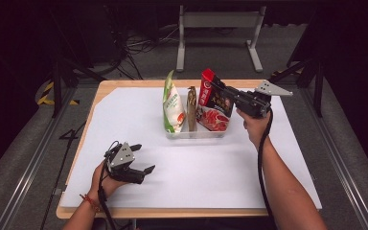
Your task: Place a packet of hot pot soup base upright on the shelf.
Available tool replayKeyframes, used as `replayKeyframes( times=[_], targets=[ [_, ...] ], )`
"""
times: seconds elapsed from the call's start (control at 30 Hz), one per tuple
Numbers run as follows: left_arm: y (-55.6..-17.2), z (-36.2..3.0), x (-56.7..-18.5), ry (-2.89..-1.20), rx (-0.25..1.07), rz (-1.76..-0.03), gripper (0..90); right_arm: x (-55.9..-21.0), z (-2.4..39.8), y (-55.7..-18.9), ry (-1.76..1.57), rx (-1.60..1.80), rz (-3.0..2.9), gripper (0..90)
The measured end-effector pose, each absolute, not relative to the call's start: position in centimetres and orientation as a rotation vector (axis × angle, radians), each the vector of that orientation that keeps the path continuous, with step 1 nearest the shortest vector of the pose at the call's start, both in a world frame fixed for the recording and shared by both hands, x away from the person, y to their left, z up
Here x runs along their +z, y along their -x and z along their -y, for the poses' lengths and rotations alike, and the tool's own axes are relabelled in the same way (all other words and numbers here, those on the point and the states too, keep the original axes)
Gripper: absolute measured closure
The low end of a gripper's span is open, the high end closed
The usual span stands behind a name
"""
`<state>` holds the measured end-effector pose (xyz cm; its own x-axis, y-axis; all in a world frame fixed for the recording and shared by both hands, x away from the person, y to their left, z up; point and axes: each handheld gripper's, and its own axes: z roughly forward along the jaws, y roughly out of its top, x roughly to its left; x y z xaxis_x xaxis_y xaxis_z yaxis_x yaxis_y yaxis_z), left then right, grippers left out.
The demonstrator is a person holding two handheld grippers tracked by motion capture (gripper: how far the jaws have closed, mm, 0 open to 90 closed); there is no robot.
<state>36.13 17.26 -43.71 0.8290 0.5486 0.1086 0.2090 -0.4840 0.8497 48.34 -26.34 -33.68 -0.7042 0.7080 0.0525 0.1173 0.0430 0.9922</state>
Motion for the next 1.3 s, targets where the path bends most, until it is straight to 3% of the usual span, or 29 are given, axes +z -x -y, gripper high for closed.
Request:
replayKeyframes(
  times=[0.6,1.3],
  targets=[
    [-36.1,-17.4,-43.7,-2.073,0.469,-0.56,12.7,-33.0,26.6,-47.2,-0.839,1.533,-1.904,66.2],
    [-36.1,-17.4,-43.6,-2.078,0.477,-0.559,12.5,-32.9,28.2,-45.1,-0.847,1.454,-1.945,63.4]
  ],
)
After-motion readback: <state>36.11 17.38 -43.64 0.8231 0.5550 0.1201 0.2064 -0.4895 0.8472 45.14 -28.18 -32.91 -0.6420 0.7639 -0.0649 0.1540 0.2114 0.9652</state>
